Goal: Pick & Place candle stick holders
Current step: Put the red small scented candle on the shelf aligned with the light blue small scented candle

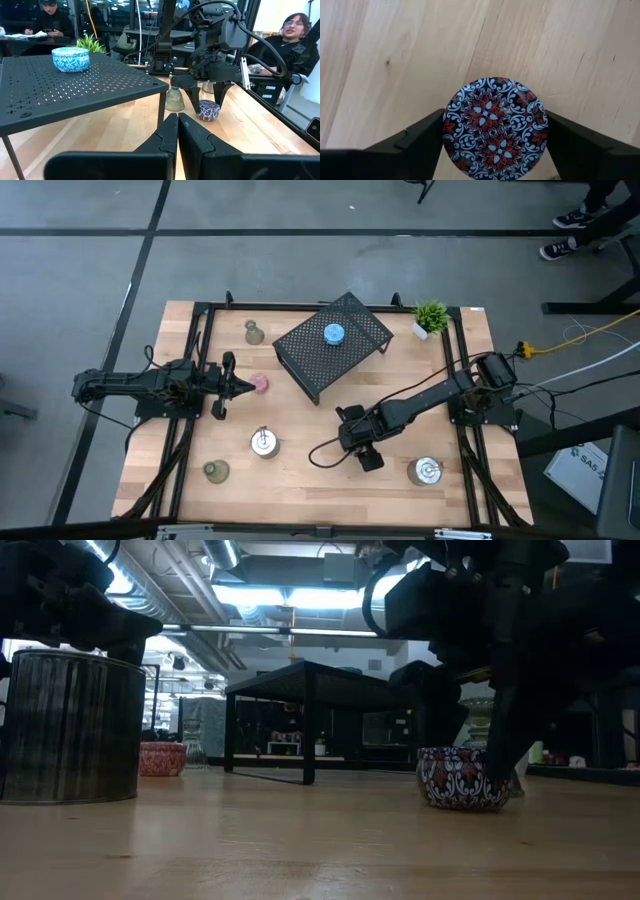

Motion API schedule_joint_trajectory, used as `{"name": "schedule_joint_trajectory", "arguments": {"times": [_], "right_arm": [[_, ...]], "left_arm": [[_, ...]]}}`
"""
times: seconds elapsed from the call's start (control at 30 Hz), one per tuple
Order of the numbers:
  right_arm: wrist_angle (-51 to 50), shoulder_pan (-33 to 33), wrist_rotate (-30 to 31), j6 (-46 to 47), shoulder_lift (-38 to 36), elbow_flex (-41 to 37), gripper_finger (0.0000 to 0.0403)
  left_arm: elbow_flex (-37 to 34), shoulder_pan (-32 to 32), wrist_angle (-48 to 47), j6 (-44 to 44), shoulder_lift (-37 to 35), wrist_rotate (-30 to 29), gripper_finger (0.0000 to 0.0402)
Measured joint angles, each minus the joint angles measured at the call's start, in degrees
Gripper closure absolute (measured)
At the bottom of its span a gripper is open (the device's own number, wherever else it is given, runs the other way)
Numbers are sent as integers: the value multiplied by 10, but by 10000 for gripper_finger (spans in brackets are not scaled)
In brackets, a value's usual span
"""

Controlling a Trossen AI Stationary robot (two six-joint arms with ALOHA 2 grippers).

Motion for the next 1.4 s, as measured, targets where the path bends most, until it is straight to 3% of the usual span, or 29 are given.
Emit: {"name": "schedule_joint_trajectory", "arguments": {"times": [0.37, 0.8, 1.07, 1.4], "right_arm": [[-13, 13, 0, 0, -13, 11, 93], [-56, 11, 1, 28, -120, 55, 93], [-91, -28, 2, 34, -163, 92, 94], [-166, -117, 2, 36, -166, 140, 94]], "left_arm": [[0, 0, 0, 0, 0, 0, 394], [0, 0, -2, 0, 7, 0, 393], [0, 0, 0, 0, 13, 0, 394], [0, 0, -1, 0, 14, 0, 394]]}}
